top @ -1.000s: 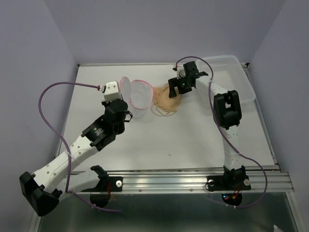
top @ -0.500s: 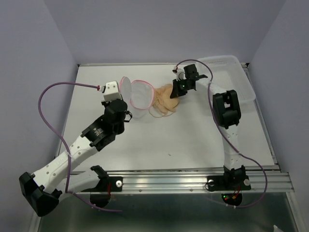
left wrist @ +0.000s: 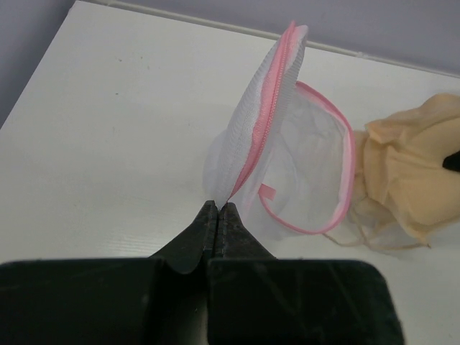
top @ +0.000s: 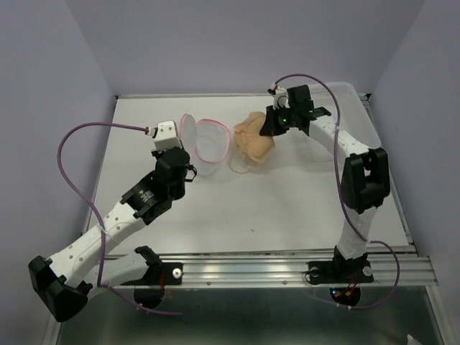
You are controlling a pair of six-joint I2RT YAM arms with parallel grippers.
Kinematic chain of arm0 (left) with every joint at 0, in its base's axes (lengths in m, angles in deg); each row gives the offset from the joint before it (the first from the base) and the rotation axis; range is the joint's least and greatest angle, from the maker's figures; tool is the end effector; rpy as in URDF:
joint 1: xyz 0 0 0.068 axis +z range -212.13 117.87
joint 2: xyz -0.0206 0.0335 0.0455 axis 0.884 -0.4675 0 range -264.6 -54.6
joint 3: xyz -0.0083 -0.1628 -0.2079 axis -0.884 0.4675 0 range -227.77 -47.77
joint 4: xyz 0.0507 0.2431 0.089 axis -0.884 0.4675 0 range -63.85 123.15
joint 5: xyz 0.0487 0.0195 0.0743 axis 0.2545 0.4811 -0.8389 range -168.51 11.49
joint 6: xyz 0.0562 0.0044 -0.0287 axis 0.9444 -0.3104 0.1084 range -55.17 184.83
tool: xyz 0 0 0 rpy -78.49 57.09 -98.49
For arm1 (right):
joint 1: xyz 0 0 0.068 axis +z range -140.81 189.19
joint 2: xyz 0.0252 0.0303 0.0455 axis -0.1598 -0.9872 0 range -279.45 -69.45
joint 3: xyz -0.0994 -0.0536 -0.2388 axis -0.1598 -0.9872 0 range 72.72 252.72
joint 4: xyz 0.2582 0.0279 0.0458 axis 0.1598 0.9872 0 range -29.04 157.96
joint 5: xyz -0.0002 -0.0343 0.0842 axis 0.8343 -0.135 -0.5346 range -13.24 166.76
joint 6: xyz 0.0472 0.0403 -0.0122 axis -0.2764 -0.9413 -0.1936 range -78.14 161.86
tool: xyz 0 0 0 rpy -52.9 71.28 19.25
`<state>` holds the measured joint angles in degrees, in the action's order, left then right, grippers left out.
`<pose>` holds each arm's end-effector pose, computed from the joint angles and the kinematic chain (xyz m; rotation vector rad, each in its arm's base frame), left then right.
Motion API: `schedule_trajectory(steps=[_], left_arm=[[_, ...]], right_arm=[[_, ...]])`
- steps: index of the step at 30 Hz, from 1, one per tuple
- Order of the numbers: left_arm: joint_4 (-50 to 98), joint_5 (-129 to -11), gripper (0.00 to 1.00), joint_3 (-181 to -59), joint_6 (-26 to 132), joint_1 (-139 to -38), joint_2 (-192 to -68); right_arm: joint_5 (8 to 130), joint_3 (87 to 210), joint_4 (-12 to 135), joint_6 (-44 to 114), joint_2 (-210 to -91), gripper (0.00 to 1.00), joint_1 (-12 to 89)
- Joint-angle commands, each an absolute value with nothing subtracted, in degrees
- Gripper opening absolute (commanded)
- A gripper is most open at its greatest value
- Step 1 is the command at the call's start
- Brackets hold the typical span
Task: Place the bra in the laundry bag and zip it closed
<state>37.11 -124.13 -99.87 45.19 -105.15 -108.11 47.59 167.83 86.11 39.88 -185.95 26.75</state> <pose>0.1865 -0.1266 0.3494 -0.2099 1.7095 -0.0962 0.4374 0.1633 0.2229 -0.5647 2.3155 0.7681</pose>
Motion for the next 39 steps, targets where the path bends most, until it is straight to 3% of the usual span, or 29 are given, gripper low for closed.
schedule_trajectory(steps=[1,15,39], left_arm=[[35.7,-124.7,0.00,-101.3,44.7,-105.2,-108.8],[37.1,-124.7,0.00,-100.9,40.1,-105.2,-108.9],[40.1,-123.4,0.00,-100.4,34.3,-105.2,-108.3]], right_arm=[[49.4,166.4,80.4,38.8,-174.2,0.01,28.5],[50.2,171.2,79.2,33.4,-164.4,0.01,39.2],[74.0,173.2,79.4,28.9,-176.9,0.01,47.2]])
